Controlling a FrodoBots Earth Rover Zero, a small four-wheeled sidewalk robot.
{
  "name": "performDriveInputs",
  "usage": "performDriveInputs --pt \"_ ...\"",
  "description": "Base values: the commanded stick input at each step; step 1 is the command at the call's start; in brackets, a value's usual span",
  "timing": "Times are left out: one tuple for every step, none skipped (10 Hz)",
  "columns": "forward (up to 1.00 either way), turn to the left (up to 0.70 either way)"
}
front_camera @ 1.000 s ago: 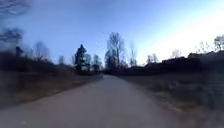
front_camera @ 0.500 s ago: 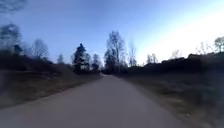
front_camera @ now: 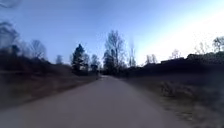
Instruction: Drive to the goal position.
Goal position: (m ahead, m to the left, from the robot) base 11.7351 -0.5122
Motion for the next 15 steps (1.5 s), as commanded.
performDriveInputs --pt "1.0 0.0" --pt "1.0 0.0" --pt "1.0 0.0" --pt "1.0 0.0" --pt "1.0 0.0" --pt "1.0 0.0" --pt "1.0 0.0" --pt "1.0 0.0" --pt "1.0 0.0" --pt "1.0 0.0" --pt "1.0 0.0" --pt "1.0 0.0" --pt "1.0 0.0" --pt "1.0 0.0" --pt "1.0 0.0"
